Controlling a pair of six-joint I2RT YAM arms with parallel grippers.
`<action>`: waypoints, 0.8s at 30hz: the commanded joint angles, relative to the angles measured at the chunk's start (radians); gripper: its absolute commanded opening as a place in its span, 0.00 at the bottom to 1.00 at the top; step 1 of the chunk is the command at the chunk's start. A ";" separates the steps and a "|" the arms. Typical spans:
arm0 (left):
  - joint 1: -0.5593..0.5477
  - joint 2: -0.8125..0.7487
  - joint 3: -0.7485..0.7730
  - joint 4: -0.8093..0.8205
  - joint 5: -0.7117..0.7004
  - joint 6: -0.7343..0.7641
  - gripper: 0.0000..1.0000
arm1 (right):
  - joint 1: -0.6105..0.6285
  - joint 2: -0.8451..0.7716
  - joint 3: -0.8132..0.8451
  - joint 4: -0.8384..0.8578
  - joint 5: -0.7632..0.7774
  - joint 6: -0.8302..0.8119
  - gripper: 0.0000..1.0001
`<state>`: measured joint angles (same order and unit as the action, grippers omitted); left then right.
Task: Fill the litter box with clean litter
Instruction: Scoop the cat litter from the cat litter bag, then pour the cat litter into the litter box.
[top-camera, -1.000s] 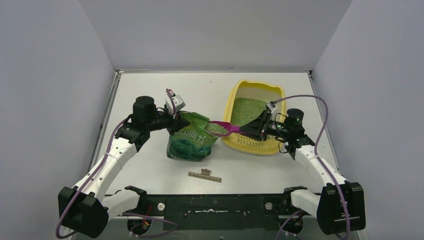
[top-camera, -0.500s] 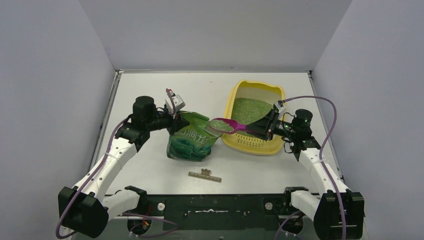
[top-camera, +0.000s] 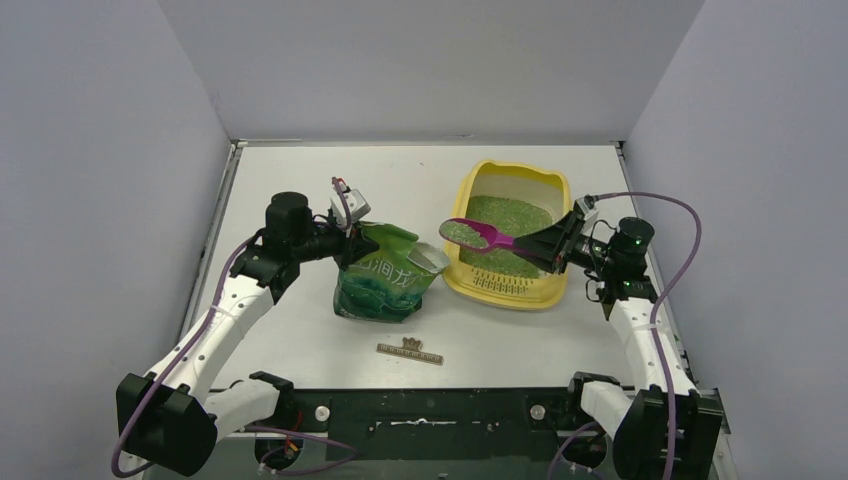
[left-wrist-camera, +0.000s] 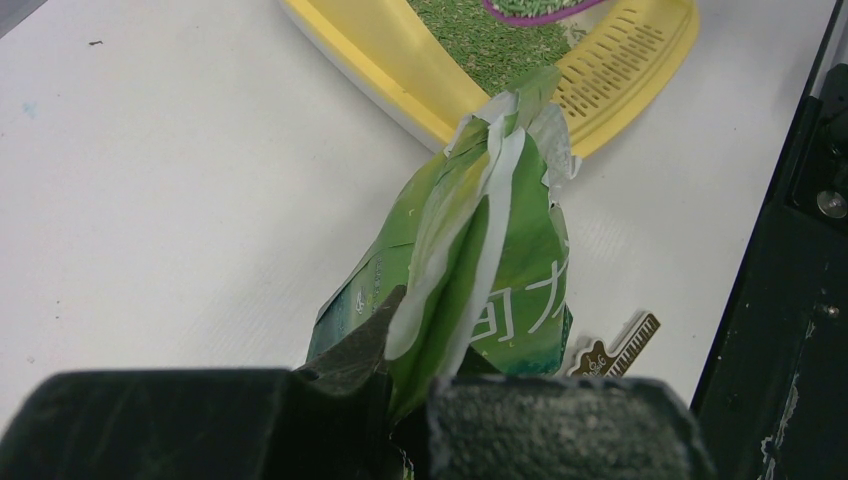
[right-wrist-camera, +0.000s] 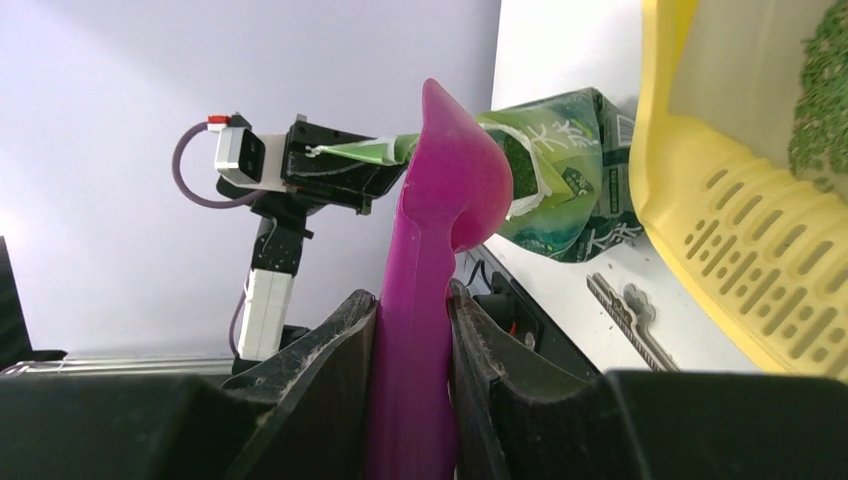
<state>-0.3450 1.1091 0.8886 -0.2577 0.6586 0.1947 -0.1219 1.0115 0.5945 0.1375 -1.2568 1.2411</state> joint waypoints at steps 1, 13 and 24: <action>-0.002 -0.004 0.010 0.052 -0.004 -0.001 0.00 | -0.069 -0.026 0.063 0.055 -0.076 -0.006 0.00; -0.014 -0.013 0.012 0.045 -0.003 0.003 0.00 | -0.191 0.015 0.038 0.094 -0.018 -0.063 0.00; -0.025 -0.018 0.015 0.034 -0.007 0.011 0.00 | -0.226 0.081 -0.112 0.563 0.168 0.180 0.00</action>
<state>-0.3595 1.1091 0.8886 -0.2581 0.6502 0.1932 -0.3313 1.0615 0.5274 0.3996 -1.1713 1.2877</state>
